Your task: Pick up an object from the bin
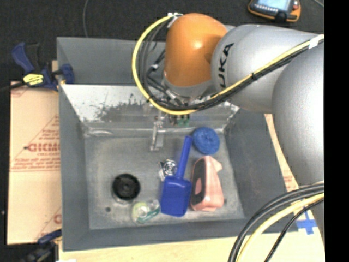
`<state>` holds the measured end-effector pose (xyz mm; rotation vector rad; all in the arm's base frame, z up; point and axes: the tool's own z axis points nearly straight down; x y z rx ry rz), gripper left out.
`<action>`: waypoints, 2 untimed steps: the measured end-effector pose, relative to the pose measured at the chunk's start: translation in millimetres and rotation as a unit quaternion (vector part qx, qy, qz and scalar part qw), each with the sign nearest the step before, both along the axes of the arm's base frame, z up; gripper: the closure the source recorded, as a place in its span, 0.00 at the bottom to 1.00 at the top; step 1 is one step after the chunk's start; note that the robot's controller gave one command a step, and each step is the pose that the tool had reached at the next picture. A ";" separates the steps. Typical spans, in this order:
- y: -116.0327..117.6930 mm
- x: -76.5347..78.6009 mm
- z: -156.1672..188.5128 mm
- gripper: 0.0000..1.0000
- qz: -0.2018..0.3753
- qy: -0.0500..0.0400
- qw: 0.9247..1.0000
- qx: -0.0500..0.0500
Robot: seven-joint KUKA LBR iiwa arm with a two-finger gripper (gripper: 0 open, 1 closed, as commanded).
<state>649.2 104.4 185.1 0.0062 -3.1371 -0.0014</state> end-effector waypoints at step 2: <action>32.7 -69.2 -105.1 0.00 0.119 -0.005 0.993 0.000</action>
Offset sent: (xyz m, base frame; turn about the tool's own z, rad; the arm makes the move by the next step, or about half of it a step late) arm -0.0766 0.0373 -0.1151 -0.2590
